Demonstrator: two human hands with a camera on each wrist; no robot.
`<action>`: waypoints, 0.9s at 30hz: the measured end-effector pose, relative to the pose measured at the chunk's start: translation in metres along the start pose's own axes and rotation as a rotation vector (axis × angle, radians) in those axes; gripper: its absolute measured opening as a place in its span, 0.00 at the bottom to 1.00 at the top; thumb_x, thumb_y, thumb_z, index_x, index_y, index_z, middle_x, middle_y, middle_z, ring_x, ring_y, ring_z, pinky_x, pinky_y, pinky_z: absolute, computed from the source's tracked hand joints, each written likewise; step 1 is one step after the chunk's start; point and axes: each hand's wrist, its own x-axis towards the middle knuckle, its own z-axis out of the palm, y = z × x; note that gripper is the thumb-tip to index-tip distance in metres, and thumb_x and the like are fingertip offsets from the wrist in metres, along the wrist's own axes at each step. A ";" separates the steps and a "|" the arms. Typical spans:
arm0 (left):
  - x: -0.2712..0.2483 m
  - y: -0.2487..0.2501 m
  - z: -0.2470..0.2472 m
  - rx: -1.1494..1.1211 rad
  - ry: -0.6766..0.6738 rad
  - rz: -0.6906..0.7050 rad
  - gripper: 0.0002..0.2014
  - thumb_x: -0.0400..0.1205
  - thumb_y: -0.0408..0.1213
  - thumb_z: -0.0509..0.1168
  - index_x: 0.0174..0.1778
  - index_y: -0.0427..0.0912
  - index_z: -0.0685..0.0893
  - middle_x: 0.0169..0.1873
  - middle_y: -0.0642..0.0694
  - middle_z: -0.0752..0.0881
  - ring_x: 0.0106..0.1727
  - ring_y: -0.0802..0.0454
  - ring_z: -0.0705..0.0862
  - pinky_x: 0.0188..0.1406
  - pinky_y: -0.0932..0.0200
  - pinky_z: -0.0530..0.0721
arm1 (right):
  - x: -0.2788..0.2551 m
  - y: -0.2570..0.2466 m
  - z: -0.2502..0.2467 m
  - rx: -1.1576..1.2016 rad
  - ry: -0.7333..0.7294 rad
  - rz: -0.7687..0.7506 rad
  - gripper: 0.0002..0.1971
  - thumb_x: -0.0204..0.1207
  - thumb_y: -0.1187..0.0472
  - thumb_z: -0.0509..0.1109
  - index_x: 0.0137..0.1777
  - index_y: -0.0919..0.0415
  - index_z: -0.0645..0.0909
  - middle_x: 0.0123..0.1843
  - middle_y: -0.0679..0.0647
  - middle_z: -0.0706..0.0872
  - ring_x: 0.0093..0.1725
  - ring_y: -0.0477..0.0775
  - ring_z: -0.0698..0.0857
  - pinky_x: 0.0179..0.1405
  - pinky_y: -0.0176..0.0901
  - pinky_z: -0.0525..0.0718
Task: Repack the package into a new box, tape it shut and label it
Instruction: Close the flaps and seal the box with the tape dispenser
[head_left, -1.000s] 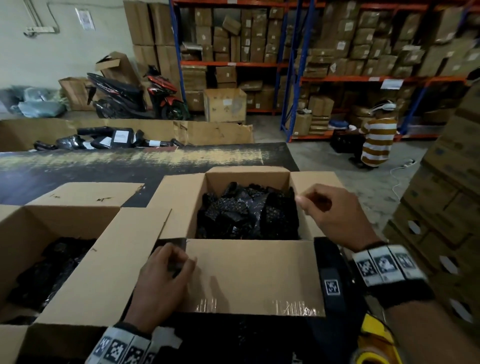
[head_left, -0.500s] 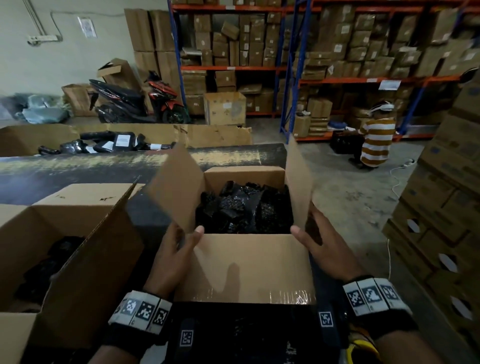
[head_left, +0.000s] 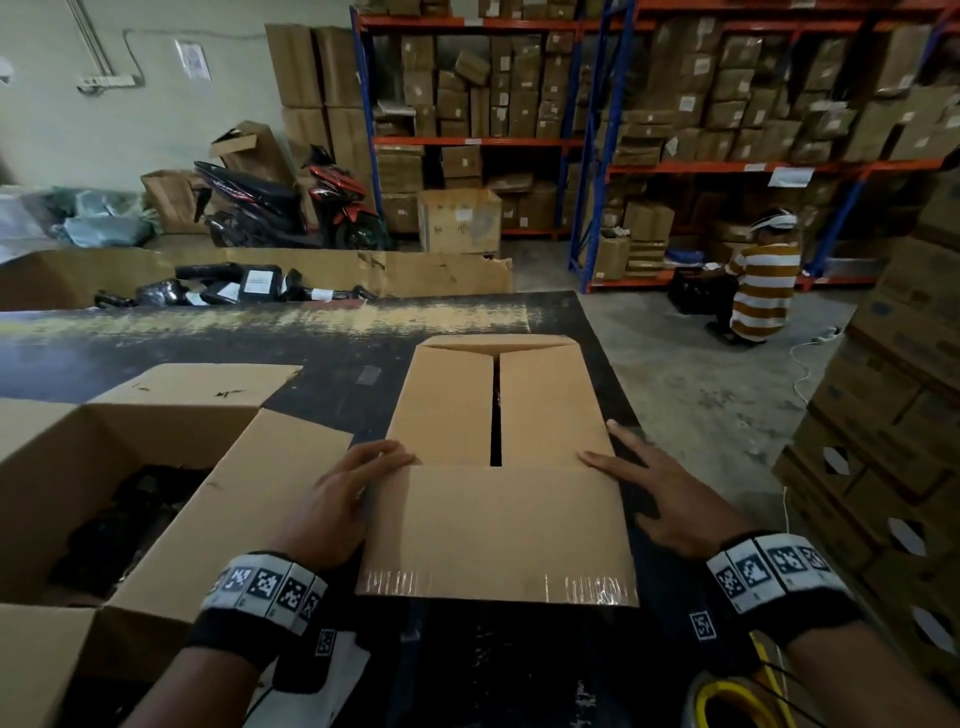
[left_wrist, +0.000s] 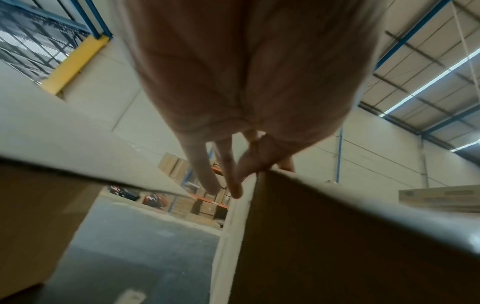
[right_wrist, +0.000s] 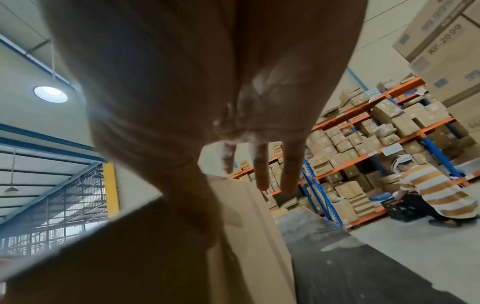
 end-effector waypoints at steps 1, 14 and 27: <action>0.000 -0.003 0.002 -0.020 0.004 0.012 0.38 0.78 0.16 0.62 0.78 0.59 0.79 0.80 0.58 0.73 0.78 0.52 0.77 0.79 0.46 0.77 | -0.001 0.003 0.002 0.023 0.003 -0.023 0.50 0.75 0.62 0.78 0.82 0.21 0.54 0.90 0.35 0.38 0.86 0.43 0.50 0.83 0.53 0.63; 0.037 0.026 0.000 -0.295 0.237 -0.336 0.22 0.88 0.47 0.64 0.79 0.52 0.76 0.68 0.50 0.76 0.66 0.48 0.82 0.72 0.46 0.81 | 0.034 -0.022 0.000 0.726 0.321 0.219 0.32 0.81 0.38 0.67 0.82 0.47 0.68 0.75 0.47 0.81 0.73 0.53 0.82 0.74 0.57 0.80; 0.056 0.042 0.023 -0.109 -0.074 -0.486 0.33 0.87 0.61 0.58 0.88 0.60 0.56 0.86 0.40 0.64 0.82 0.33 0.71 0.78 0.35 0.71 | 0.054 -0.054 0.018 0.507 0.191 0.478 0.43 0.86 0.41 0.61 0.90 0.50 0.39 0.88 0.60 0.63 0.84 0.67 0.67 0.82 0.57 0.63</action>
